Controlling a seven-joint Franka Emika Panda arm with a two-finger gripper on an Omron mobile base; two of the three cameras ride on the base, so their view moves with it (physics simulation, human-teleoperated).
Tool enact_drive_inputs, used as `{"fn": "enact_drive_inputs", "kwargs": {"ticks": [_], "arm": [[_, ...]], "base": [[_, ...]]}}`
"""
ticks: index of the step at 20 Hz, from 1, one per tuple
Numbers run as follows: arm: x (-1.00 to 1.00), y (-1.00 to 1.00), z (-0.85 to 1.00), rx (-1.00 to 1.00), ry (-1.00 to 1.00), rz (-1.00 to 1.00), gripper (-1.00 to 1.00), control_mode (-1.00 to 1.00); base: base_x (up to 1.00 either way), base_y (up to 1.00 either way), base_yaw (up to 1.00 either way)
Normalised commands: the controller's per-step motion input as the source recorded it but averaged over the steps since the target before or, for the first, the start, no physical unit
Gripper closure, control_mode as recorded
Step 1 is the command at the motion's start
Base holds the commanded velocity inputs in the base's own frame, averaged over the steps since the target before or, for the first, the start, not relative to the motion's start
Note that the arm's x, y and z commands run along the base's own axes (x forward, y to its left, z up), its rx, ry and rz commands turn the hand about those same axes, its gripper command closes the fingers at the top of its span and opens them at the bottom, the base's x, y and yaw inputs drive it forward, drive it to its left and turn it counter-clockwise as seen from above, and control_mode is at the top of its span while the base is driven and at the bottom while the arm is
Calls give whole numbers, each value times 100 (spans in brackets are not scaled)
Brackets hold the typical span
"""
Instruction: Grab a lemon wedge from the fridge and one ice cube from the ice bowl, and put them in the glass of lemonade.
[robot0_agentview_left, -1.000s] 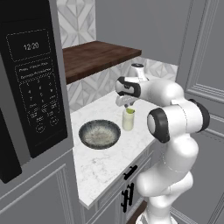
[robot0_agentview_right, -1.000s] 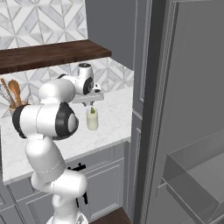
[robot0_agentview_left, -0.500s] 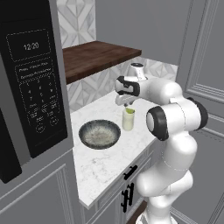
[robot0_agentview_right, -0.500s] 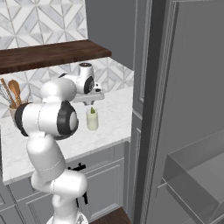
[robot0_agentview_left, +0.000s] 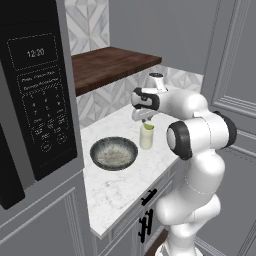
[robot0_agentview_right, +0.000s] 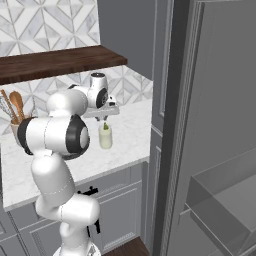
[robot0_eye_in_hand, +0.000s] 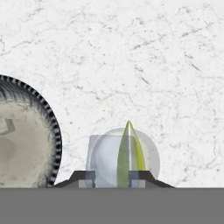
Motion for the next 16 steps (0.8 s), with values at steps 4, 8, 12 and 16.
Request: {"fn": "enact_drive_inputs", "kwargs": {"ticks": [4,8,12,16], "arm": [[-6,-12,0,0,9,0,100,-100],[0,-5,0,0,15,0,100,-100],[0,0,0,0,14,0,100,-100],[0,0,0,0,3,0,100,-100]], "base": [[0,0,0],[0,0,0],[0,0,0],[0,0,0]]}}
